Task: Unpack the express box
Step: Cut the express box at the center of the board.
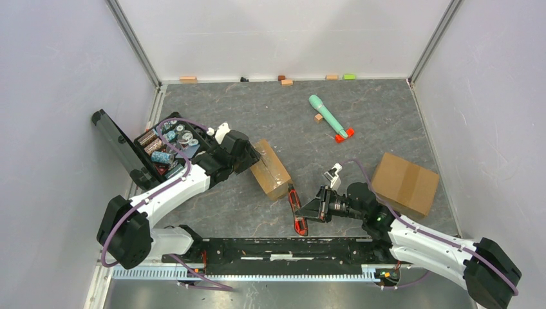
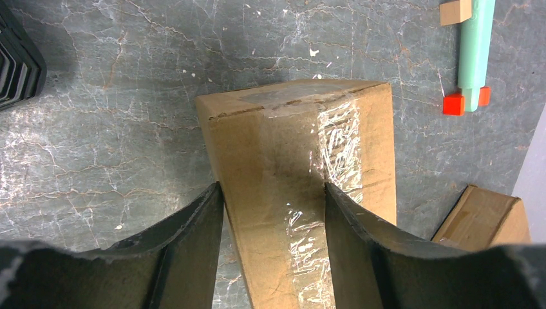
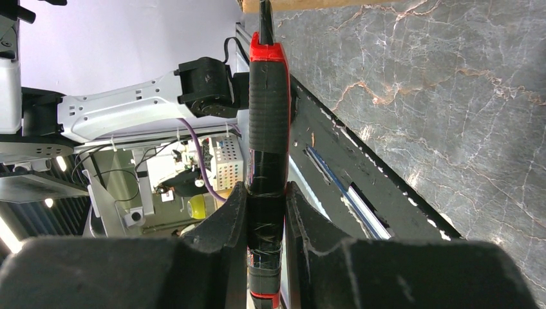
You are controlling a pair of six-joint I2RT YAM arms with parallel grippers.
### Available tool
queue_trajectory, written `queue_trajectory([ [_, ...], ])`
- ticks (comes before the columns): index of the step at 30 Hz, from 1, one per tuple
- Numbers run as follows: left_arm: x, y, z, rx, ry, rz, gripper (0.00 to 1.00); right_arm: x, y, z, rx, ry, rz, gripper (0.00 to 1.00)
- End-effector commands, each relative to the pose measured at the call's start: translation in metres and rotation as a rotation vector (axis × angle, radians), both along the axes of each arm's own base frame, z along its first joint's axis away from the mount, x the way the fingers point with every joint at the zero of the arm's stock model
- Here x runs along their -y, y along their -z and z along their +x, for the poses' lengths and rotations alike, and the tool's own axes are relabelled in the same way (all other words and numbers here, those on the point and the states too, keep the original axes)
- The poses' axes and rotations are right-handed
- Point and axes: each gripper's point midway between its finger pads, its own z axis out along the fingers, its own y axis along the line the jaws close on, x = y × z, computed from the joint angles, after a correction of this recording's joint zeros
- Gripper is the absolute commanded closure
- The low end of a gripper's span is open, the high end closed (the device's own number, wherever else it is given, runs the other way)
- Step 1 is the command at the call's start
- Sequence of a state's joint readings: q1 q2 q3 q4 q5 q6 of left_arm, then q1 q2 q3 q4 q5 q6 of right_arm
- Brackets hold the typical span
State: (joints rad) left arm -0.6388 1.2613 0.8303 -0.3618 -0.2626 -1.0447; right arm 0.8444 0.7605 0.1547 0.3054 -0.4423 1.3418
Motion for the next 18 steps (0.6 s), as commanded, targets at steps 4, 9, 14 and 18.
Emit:
queue_trajectory([
  [4, -0.004, 0.032, -0.029, -0.141, 0.063, 0.050, 0.63, -0.007, -0.031, 0.009, 0.079, 0.016, 0.070, 1.00],
  [9, -0.004, 0.032, -0.030, -0.139, 0.063, 0.050, 0.63, -0.007, -0.036, 0.010, 0.095, 0.017, 0.070, 1.00],
  [14, -0.004, 0.032, -0.030, -0.140, 0.063, 0.050, 0.63, -0.007, -0.040, 0.011, 0.105, 0.021, 0.078, 1.00],
  [18, -0.004, 0.031, -0.030, -0.139, 0.062, 0.047, 0.63, -0.007, -0.041, 0.012, 0.112, 0.022, 0.071, 1.00],
])
